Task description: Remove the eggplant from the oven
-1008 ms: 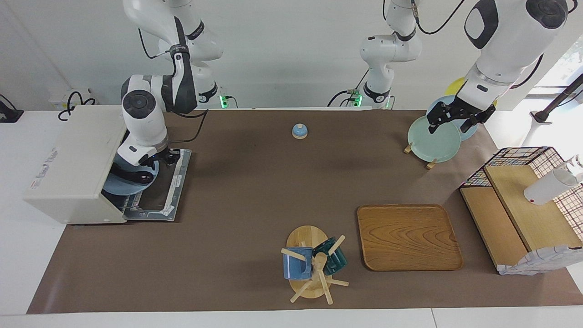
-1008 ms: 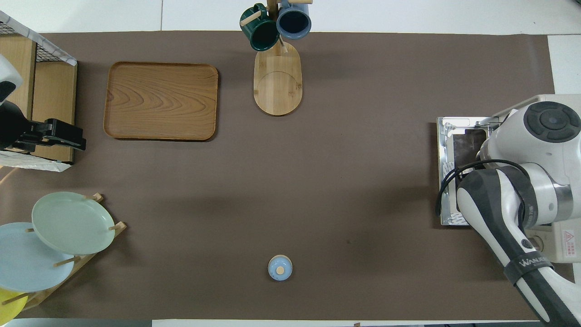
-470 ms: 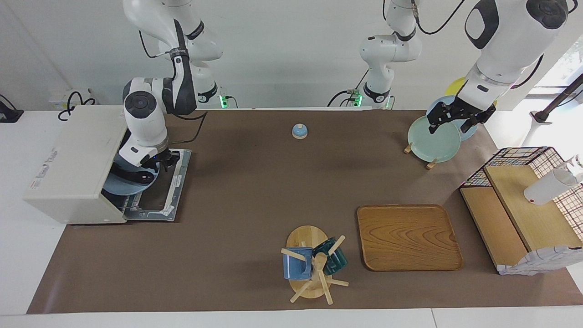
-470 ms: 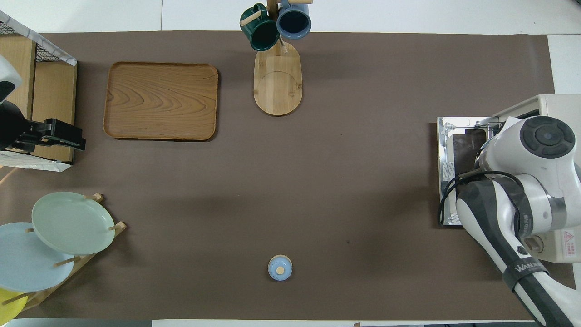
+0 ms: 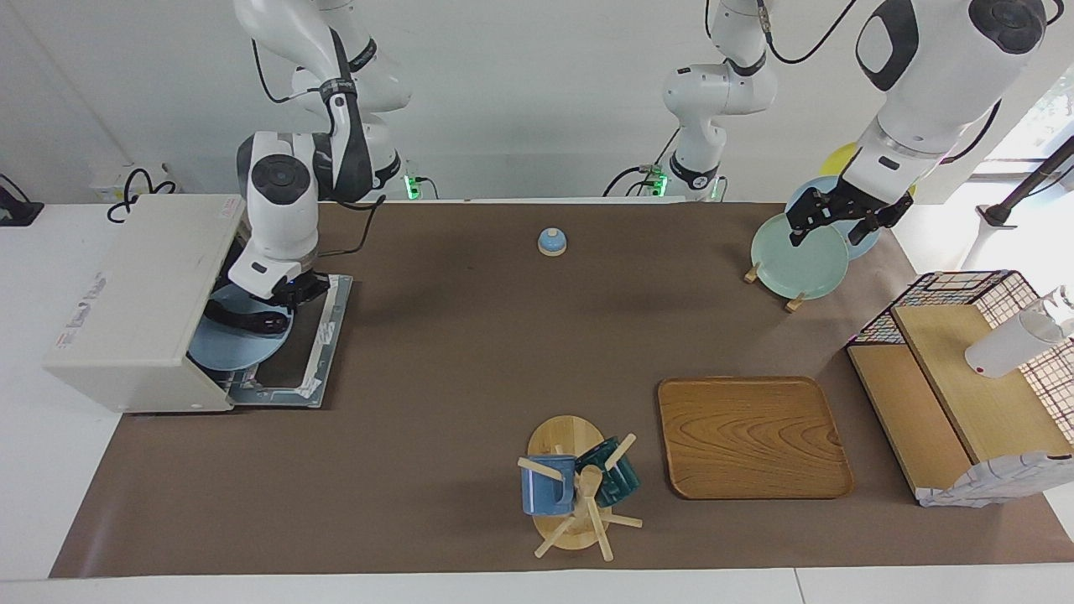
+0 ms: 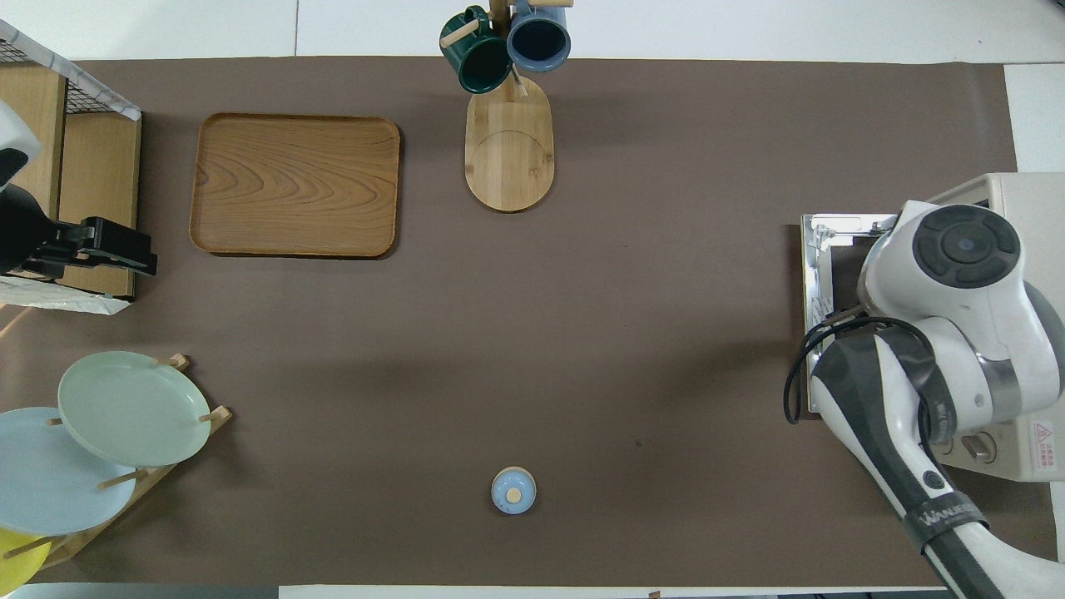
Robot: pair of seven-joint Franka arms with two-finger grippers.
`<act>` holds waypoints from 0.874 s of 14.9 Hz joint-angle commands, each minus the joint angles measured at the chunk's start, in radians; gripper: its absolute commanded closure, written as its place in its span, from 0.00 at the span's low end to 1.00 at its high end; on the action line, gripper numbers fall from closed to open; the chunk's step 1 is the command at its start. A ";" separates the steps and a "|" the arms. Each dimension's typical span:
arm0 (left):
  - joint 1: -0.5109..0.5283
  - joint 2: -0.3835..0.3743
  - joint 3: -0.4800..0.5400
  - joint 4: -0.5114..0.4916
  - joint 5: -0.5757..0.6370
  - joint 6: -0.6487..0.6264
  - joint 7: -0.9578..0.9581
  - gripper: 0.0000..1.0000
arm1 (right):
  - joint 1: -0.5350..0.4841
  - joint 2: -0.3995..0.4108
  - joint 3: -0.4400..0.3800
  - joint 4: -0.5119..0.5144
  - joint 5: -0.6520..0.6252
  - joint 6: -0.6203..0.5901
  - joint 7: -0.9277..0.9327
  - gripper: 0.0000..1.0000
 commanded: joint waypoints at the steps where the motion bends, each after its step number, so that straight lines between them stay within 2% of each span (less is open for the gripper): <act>1: -0.001 -0.015 -0.001 -0.012 0.021 0.016 0.004 0.00 | 0.123 0.054 0.008 0.143 0.074 -0.105 0.064 1.00; 6: -0.004 -0.017 -0.001 -0.017 0.021 0.018 0.005 0.00 | 0.350 0.091 0.009 0.234 0.085 -0.144 0.283 1.00; 7: -0.005 -0.023 -0.001 -0.020 0.021 0.015 0.005 0.00 | 0.386 0.125 0.011 0.281 0.088 -0.167 0.323 1.00; 8: -0.005 -0.023 -0.001 -0.022 0.021 0.012 0.005 0.00 | 0.435 0.169 0.017 0.355 0.111 -0.206 0.383 1.00; 11: -0.004 -0.023 -0.001 -0.022 0.021 0.012 0.004 0.00 | 0.580 0.416 0.017 0.678 0.131 -0.371 0.627 1.00; 13: -0.001 -0.023 -0.001 -0.022 0.021 0.016 0.002 0.00 | 0.624 0.519 0.038 0.782 0.144 -0.354 0.696 1.00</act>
